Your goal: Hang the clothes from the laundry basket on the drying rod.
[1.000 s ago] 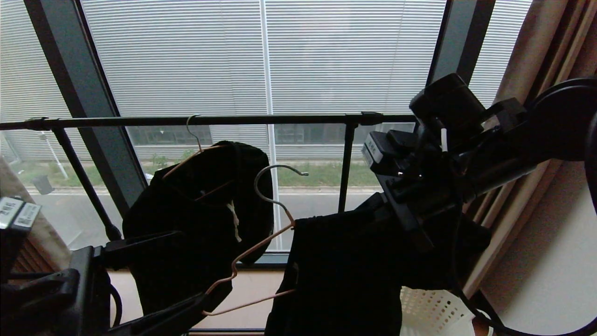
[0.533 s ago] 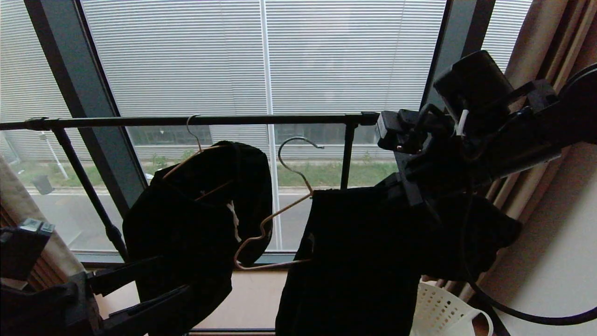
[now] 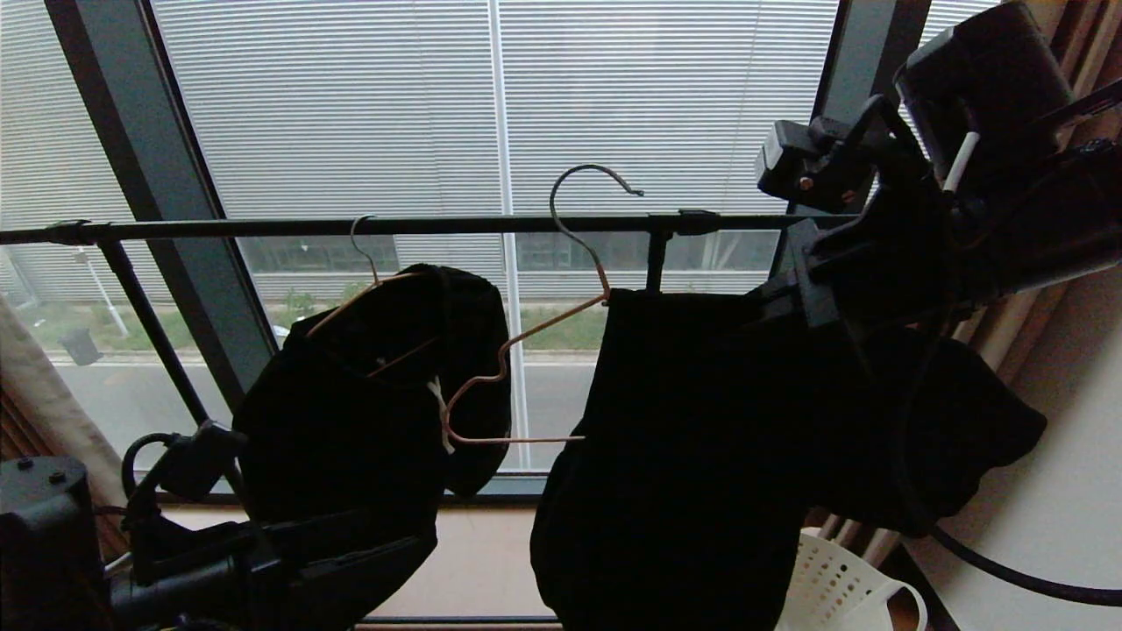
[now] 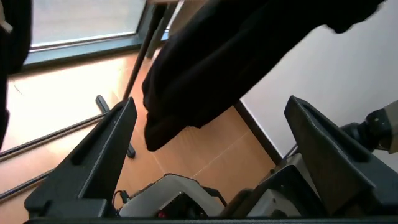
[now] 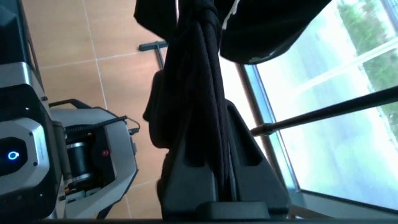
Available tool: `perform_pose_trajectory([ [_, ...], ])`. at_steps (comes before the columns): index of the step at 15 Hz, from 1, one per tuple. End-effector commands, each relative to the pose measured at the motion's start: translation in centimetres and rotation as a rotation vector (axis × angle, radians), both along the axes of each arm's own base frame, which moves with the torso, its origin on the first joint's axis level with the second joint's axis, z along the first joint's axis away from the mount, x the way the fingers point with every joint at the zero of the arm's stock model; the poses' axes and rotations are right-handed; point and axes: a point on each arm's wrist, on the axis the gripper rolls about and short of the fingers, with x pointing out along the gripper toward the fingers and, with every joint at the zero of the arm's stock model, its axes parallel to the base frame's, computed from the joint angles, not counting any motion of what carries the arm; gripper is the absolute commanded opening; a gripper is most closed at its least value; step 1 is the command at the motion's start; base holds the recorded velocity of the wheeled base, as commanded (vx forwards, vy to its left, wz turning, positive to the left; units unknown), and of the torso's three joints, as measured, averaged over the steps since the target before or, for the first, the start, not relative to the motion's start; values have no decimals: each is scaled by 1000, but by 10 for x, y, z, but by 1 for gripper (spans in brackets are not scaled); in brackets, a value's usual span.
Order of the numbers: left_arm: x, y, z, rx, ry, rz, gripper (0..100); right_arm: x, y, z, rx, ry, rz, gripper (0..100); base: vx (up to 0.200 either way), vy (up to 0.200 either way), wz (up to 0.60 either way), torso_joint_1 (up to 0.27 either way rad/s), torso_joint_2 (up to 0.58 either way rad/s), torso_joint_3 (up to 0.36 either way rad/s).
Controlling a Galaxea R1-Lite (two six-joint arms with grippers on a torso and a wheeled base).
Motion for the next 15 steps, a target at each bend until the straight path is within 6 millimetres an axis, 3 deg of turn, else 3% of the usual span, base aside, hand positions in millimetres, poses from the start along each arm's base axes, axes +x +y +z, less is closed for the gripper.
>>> perform_pose_trajectory([
  [1, 20, -12, -28, 22, 77, -33, 100, -11, -6, 10, 15, -26, 4, 0, 0, 0, 0, 0, 0, 0],
  [7, 39, -25, -52, -37, -34, -135, 100, -16, -6, 9, 19, -15, 17, 0, 0, 0, 0, 0, 0, 0],
  [9, 40, -29, -65, -18, 18, -150, 100, -20, -5, 8, 43, 8, 63, 0, 0, 0, 0, 0, 0, 0],
  [15, 48, -40, -62, -30, -33, -215, 100, -28, -2, 4, 53, 32, 109, 0, 0, 0, 0, 0, 0, 0],
])
